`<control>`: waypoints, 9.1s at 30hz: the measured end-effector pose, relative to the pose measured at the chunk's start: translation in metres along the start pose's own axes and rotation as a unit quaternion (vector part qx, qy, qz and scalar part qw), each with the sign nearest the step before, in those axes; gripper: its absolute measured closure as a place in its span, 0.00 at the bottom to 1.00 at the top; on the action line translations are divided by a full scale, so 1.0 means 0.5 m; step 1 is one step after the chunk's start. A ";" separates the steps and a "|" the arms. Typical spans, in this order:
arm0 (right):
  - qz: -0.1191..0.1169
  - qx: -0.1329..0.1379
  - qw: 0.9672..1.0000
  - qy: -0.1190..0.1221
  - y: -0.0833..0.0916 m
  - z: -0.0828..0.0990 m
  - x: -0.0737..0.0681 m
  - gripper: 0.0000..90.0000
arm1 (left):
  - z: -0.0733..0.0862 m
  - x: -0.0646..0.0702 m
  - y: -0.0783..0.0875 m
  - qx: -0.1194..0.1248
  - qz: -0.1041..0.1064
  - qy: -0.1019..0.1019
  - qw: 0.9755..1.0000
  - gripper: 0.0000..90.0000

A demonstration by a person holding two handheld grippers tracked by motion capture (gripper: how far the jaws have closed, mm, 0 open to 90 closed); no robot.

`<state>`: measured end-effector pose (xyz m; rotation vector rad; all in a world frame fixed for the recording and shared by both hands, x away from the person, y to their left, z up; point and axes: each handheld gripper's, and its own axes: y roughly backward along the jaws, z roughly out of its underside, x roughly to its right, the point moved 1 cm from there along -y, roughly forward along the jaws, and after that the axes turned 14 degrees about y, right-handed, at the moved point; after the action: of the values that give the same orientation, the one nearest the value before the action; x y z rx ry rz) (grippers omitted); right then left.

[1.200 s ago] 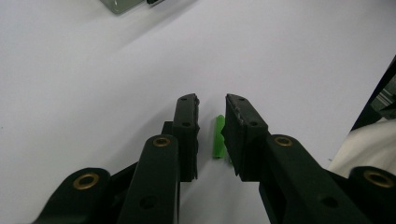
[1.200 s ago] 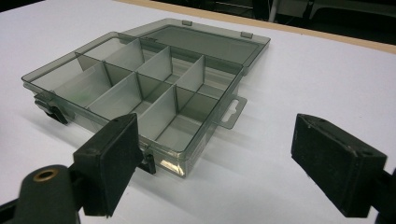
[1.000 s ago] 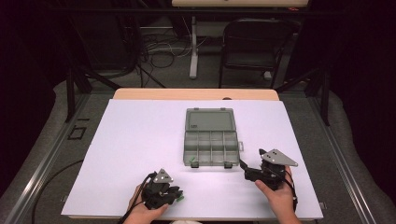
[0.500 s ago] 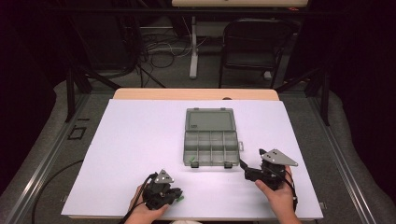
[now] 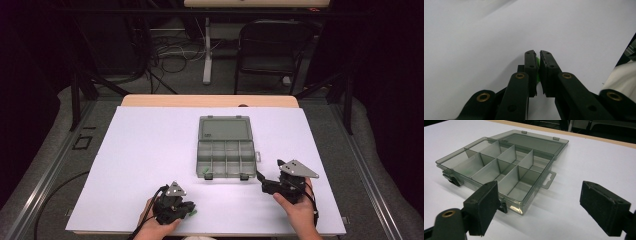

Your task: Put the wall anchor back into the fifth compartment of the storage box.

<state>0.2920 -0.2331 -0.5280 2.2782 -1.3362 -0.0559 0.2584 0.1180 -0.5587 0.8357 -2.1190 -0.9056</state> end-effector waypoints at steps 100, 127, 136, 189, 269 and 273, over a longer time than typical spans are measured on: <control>-0.006 -0.010 1.000 -0.009 -0.003 0.007 0.015 0.17 | -0.273 -0.046 -0.039 0.029 -0.025 0.049 0.998 0.94; 0.003 0.013 1.000 -0.010 -0.003 0.008 0.016 0.17 | -0.274 -0.054 -0.092 0.011 -0.046 0.061 0.997 0.94; 0.003 0.012 1.000 -0.010 -0.002 0.008 0.017 0.17 | -0.274 -0.056 -0.090 0.009 -0.043 0.061 0.997 0.94; -0.001 0.002 1.000 -0.017 0.001 0.009 0.019 0.17 | -0.212 -0.057 0.058 0.110 -0.021 0.009 0.994 0.36; -0.002 0.003 1.000 -0.015 -0.001 0.009 0.018 0.17 | -0.005 0.015 0.022 0.012 0.015 -0.011 1.000 0.75; -0.002 0.001 1.000 -0.014 -0.001 0.009 0.018 0.17 | -0.002 0.018 0.015 0.006 0.018 -0.003 1.000 0.78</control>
<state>0.2959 -0.2421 -0.5304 2.2892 -1.3479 -0.0886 0.2520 0.1151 -0.5493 0.7988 -2.1387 -0.8786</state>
